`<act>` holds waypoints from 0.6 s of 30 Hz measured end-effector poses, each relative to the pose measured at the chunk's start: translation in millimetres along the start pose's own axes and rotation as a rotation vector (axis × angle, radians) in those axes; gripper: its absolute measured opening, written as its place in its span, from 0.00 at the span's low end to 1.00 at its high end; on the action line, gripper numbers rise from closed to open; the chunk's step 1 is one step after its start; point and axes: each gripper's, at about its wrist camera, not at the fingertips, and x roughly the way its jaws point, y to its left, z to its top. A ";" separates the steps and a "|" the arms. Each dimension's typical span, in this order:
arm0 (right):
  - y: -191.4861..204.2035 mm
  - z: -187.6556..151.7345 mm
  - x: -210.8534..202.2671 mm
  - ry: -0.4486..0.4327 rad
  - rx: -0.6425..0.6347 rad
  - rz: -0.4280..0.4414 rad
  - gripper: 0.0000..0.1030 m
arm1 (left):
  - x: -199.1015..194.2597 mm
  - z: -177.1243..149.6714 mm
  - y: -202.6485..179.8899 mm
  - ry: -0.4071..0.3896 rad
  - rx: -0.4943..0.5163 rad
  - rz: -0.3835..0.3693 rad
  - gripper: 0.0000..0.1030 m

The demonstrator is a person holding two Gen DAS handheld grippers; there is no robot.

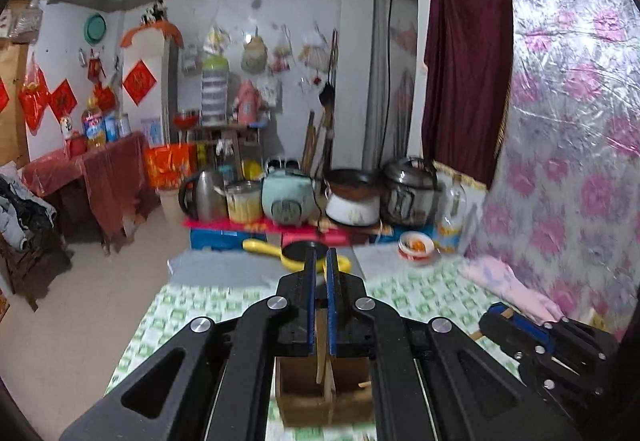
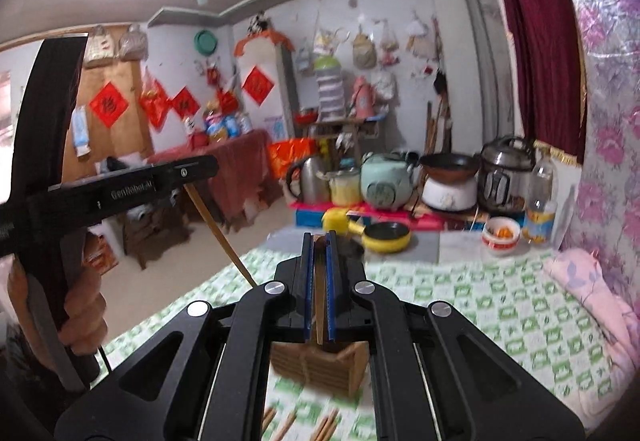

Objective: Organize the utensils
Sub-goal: 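Raise both chopsticks over the wooden holder and open both tools to drop them in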

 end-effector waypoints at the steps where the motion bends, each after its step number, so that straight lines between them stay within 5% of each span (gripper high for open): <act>1: -1.3 -3.1 9.5 0.005 0.000 -0.014 0.06 | 7.4 -4.2 1.3 -0.004 -0.001 0.007 0.05; 6: -14.9 -35.3 60.1 0.169 0.026 0.008 0.09 | 73.5 -63.1 16.4 0.183 -0.063 0.008 0.06; 8: -19.5 -39.3 55.2 0.162 0.035 0.000 0.11 | 80.1 -77.7 24.1 0.230 -0.075 0.010 0.22; 9: -20.3 -39.3 50.5 0.153 0.038 0.003 0.11 | 77.4 -84.0 28.7 0.227 -0.083 0.029 0.47; 11: -18.7 -38.3 36.3 0.129 0.037 0.005 0.14 | 64.5 -90.8 35.9 0.189 -0.093 0.076 0.74; 15: -12.1 -40.0 8.5 0.097 0.033 -0.002 0.27 | 37.8 -97.6 43.7 0.171 -0.103 0.080 0.87; 18: -6.0 -50.2 -12.2 0.098 0.033 -0.009 0.48 | 17.3 -107.1 44.4 0.187 -0.114 0.076 0.90</act>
